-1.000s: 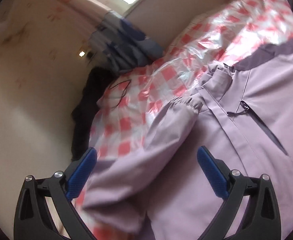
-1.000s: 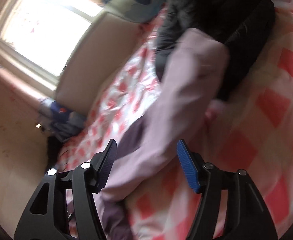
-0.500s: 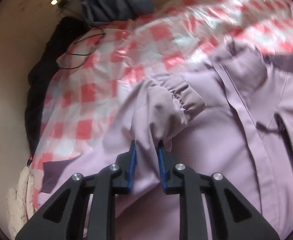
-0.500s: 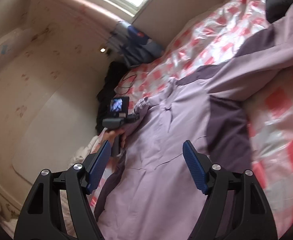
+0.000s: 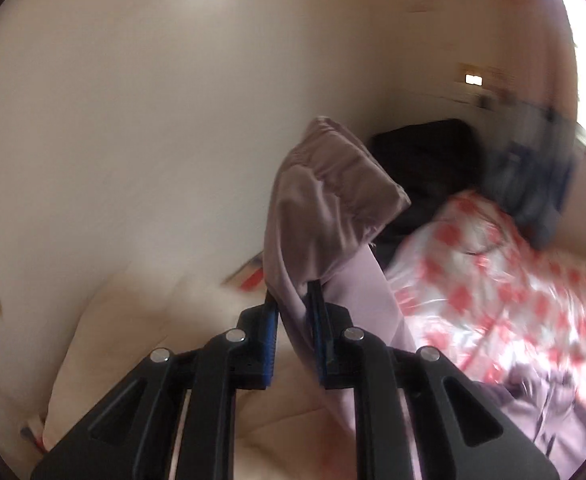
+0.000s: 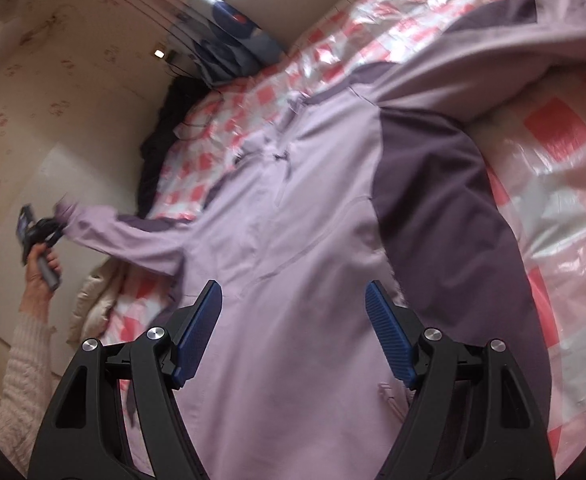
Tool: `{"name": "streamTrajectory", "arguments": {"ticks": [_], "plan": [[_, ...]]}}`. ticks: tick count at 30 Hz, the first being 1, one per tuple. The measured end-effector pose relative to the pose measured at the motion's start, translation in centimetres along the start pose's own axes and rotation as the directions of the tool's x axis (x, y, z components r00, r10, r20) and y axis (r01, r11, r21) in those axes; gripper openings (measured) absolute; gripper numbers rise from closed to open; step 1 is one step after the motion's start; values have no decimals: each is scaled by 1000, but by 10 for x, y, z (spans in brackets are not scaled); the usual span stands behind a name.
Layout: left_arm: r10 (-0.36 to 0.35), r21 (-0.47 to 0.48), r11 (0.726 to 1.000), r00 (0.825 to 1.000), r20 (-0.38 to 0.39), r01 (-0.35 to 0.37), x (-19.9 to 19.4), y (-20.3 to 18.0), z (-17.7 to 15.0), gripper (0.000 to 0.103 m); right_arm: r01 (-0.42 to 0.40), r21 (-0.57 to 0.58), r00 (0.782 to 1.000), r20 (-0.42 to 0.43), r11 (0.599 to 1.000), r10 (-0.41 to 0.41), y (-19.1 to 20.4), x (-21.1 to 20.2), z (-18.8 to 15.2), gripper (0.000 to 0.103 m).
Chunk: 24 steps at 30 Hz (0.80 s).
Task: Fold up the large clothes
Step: 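Lift the sleeve and fold it across the jacket body, open left gripper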
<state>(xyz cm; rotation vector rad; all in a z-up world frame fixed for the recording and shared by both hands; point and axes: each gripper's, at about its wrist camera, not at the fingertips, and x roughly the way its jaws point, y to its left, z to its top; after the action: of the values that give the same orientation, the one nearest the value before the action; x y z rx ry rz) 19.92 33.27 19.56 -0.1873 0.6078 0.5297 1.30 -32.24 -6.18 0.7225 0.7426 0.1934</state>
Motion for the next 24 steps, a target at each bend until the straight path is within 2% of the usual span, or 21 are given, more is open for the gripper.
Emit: {"name": "streamTrajectory", "arguments": {"ticks": [1, 3, 5, 7, 8, 9, 10, 12, 13, 14, 16, 18, 19, 20, 21, 24], "plan": [[12, -73, 997, 996, -85, -18, 19, 30, -4, 19, 21, -12, 1000, -22, 1000, -21, -2, 7, -2, 71], [15, -162, 986, 981, -195, -48, 42, 70, -18, 25, 43, -18, 997, -65, 999, -44, -3, 15, -3, 71], [48, -185, 979, 975, -219, -89, 37, 95, -35, 29, 36, -33, 993, -109, 999, -39, 0, 11, -1, 71], [39, -143, 987, 979, -201, -69, 10, 104, -48, 54, 20, -44, 993, -118, 999, -25, 3, -12, 3, 72], [32, -101, 994, 986, -166, -49, -13, 105, -58, 58, 32, -68, 992, -122, 997, -40, 5, -29, 5, 78], [-5, -61, 998, 990, -141, -4, -38, 106, -72, 64, 66, -104, 989, -123, 992, -78, 4, -48, 6, 90], [-66, -20, 998, 989, -132, 64, -60, 106, -86, 72, 100, -128, 985, -125, 987, -116, 4, -66, 6, 95], [-197, 90, 973, 968, -153, 212, -110, 98, -137, 78, 142, -156, 973, -157, 977, -166, -7, -95, 1, 96], [-244, 135, 953, 952, -184, 270, -127, 96, -162, 79, 142, -145, 969, -181, 979, -167, -14, -107, -4, 96], [-292, 175, 925, 926, -237, 337, -143, 92, -194, 79, 133, -121, 964, -214, 984, -156, -22, -114, -8, 96], [-348, 210, 875, 869, -352, 435, -163, 83, -261, 79, 109, -37, 943, -313, 993, -115, -43, -121, -22, 96], [-367, 219, 837, 811, -455, 501, -170, 80, -319, 79, 83, 11, 926, -371, 996, -73, -54, -126, -36, 96], [-377, 198, 832, 790, -483, 518, -173, 87, -338, 79, 80, 16, 919, -389, 997, -68, -57, -128, -43, 96], [-396, 155, 827, 756, -521, 540, -170, 90, -354, 79, 81, 23, 912, -406, 996, -65, -59, -130, -50, 96], [-425, 91, 824, 715, -556, 560, -164, 92, -369, 79, 67, 44, 901, -431, 997, -42, -61, -130, -58, 96], [-466, -37, 822, 635, -616, 568, -150, 96, -396, 79, 19, 86, 881, -472, 996, 24, -58, -127, -80, 96]]}}
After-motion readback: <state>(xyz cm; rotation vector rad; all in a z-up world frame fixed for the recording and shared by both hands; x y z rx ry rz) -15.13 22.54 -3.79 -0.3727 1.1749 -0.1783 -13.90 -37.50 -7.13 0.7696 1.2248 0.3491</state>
